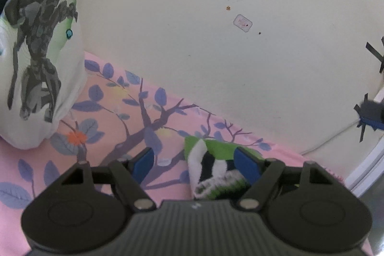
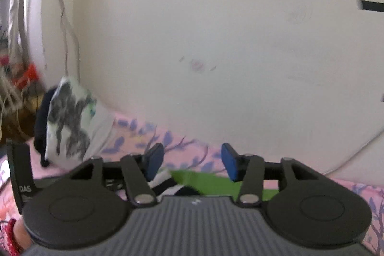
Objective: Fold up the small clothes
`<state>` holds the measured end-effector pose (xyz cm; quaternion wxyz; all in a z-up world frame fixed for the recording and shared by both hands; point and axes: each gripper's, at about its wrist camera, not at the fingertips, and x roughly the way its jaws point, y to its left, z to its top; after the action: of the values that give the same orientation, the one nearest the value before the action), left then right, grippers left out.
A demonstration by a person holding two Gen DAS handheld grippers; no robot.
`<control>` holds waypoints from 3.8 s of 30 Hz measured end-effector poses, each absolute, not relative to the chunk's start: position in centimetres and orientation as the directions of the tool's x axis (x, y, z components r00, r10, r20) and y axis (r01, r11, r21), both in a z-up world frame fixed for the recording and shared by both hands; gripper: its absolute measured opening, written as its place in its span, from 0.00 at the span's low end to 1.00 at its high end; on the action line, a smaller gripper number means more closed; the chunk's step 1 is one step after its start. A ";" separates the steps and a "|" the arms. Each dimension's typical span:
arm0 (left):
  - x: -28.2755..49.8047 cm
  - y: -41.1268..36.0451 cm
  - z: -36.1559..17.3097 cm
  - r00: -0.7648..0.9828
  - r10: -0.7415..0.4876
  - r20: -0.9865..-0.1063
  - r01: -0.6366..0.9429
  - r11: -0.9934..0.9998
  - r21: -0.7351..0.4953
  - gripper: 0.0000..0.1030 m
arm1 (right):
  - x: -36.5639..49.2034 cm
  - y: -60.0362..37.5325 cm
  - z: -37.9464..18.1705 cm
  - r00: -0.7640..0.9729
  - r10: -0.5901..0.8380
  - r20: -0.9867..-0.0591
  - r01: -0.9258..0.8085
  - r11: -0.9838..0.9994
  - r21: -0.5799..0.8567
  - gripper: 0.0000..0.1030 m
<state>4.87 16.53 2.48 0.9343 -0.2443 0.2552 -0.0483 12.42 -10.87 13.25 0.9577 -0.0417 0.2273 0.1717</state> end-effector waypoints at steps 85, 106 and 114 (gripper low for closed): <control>0.8 17.2 0.1 0.748 -0.330 -0.576 0.077 0.905 -0.419 0.77 | 0.0 -31.1 -0.8 0.800 0.005 -0.600 0.110 0.982 0.156 0.39; -19.7 15.2 0.7 0.567 -0.406 -0.717 0.230 0.914 -0.335 0.77 | -16.4 -28.6 2.7 0.801 0.356 -0.480 -0.258 0.931 0.259 0.55; -21.6 12.9 0.4 0.541 -0.431 -0.722 0.247 0.902 -0.354 0.15 | -21.8 -33.4 2.0 0.772 0.303 -0.559 -0.166 0.945 0.282 0.52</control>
<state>-21.60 12.87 0.43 0.8716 -0.1052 0.4376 -0.1944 -21.80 -33.37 1.99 0.9350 0.1088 0.3133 0.1254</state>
